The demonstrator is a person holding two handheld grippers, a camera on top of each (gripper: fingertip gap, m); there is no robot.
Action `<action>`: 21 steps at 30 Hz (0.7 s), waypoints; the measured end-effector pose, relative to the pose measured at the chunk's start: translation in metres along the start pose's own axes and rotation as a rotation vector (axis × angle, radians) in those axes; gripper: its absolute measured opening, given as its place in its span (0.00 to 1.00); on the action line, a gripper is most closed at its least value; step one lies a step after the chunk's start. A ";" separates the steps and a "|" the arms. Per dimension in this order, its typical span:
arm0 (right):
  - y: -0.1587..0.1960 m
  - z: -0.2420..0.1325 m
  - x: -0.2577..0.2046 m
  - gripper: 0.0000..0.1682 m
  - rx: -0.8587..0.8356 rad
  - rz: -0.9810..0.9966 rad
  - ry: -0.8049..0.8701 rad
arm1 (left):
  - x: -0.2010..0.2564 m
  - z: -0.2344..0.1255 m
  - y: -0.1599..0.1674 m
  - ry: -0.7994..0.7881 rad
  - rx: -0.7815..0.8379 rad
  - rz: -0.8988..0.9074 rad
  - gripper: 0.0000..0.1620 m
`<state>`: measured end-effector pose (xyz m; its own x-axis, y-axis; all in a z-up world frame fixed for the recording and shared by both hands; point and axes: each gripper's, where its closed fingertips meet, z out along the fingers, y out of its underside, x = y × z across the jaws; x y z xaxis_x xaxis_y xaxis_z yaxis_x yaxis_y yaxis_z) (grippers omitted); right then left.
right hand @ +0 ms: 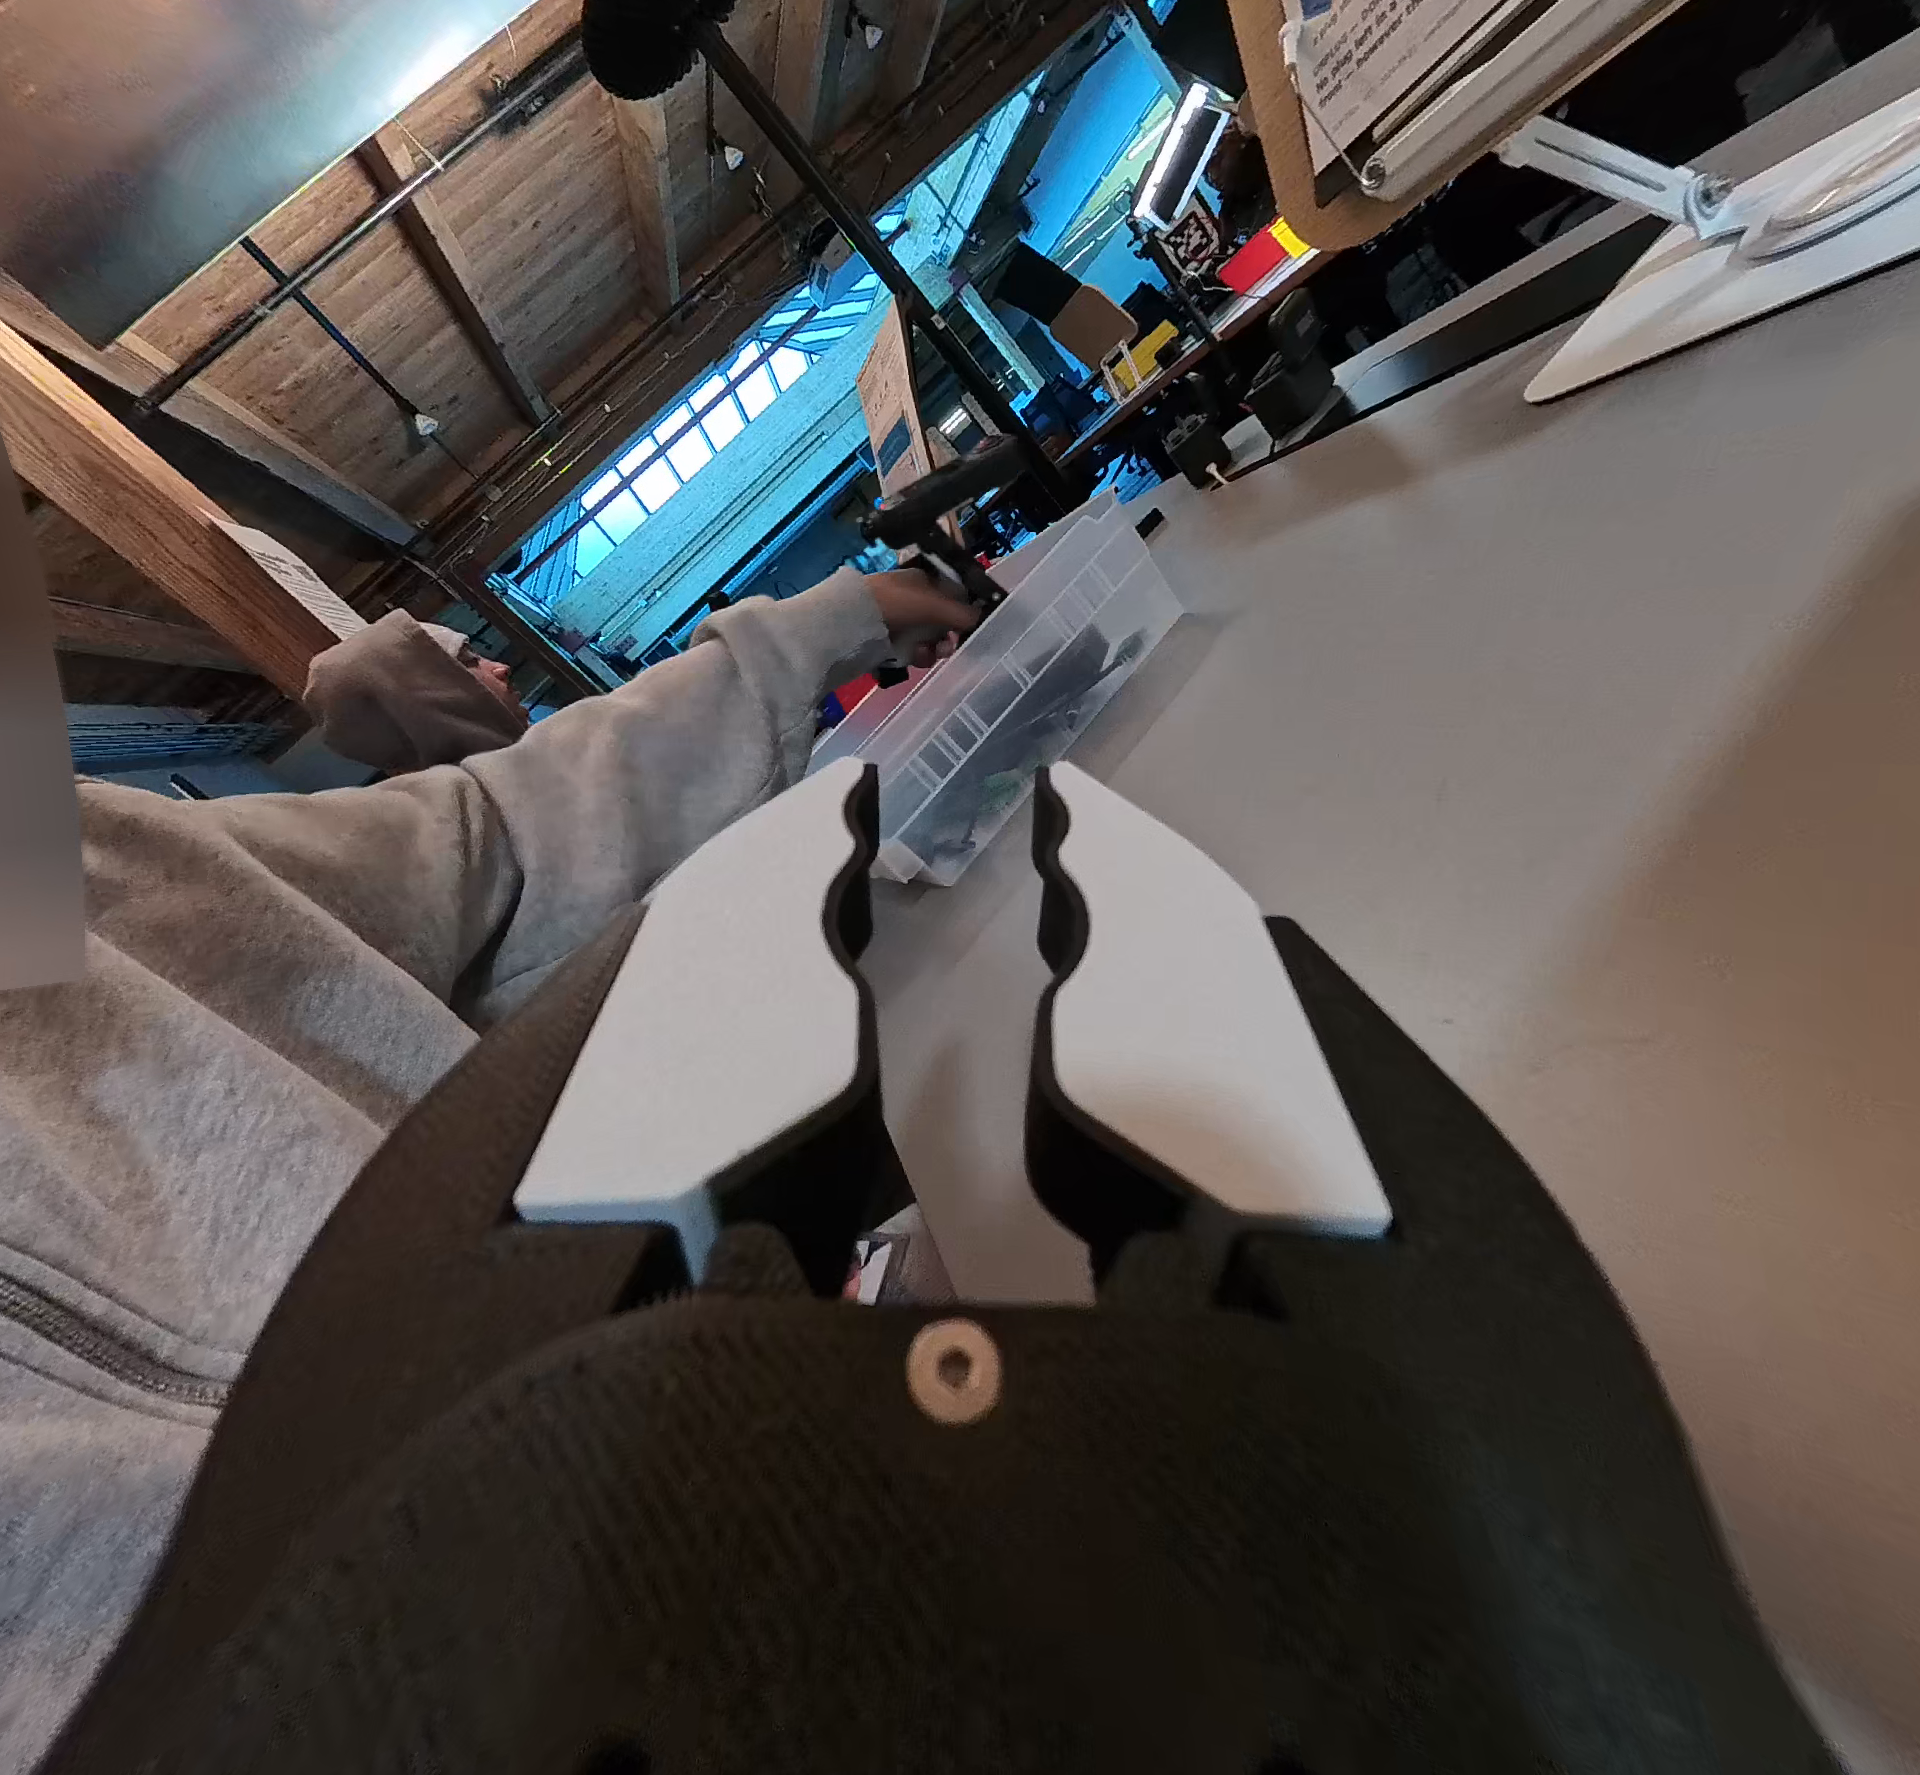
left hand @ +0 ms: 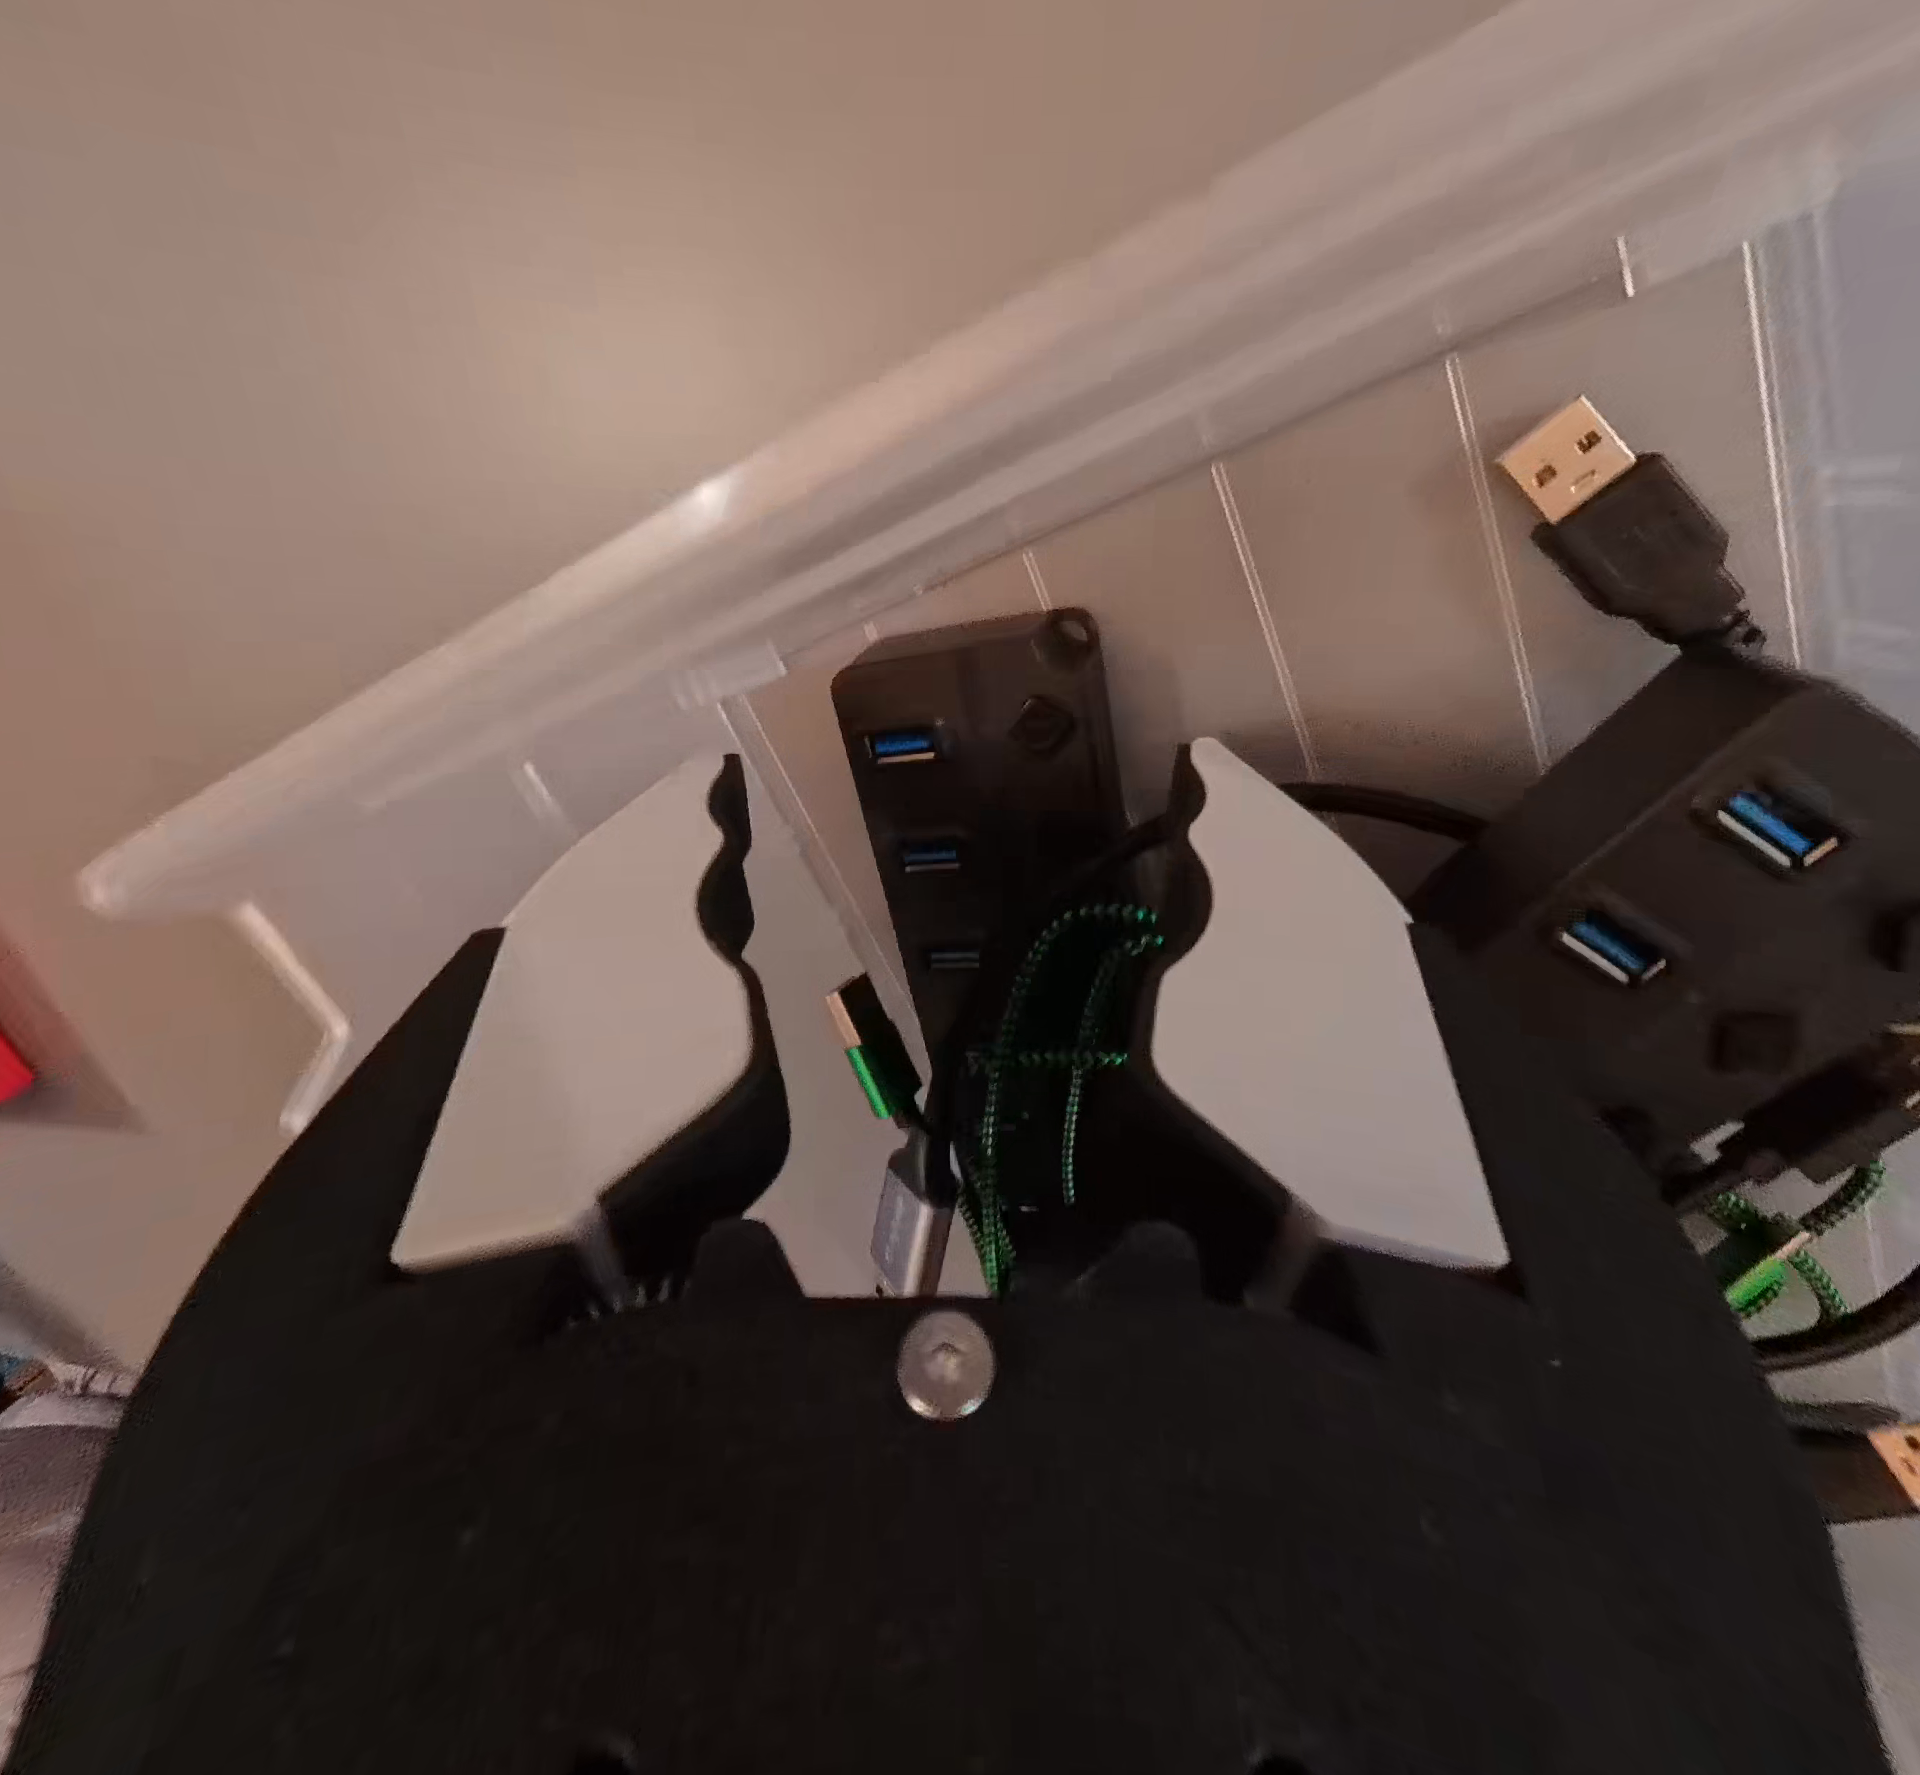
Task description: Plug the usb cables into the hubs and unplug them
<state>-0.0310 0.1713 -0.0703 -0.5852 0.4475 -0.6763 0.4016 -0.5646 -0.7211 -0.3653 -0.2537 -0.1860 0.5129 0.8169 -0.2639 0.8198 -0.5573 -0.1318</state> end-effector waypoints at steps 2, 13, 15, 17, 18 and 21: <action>-0.001 -0.001 -0.001 0.17 0.001 -0.005 0.001 | 0.012 0.009 -0.001 0.072 -0.023 -0.023 0.47; -0.003 -0.002 0.001 0.17 0.012 0.022 -0.002 | 0.005 -0.002 -0.002 0.214 0.130 -0.185 0.34; -0.002 -0.002 0.000 0.17 0.009 0.012 -0.001 | 0.003 -0.023 -0.005 0.210 0.184 -0.174 0.34; 0.000 -0.003 -0.002 0.17 0.004 -0.004 0.003 | -0.003 -0.052 -0.008 0.179 0.254 -0.154 0.34; 0.001 -0.002 -0.003 0.17 -0.001 -0.010 0.003 | -0.007 -0.068 -0.009 0.154 0.293 -0.144 0.34; 0.005 -0.002 -0.006 0.17 -0.015 -0.026 0.001 | -0.022 -0.120 -0.010 0.070 0.438 -0.144 0.34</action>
<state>-0.0241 0.1671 -0.0694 -0.5946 0.4627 -0.6576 0.3970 -0.5423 -0.7405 -0.3548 -0.2485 -0.0644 0.4302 0.8902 -0.1501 0.7066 -0.4355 -0.5577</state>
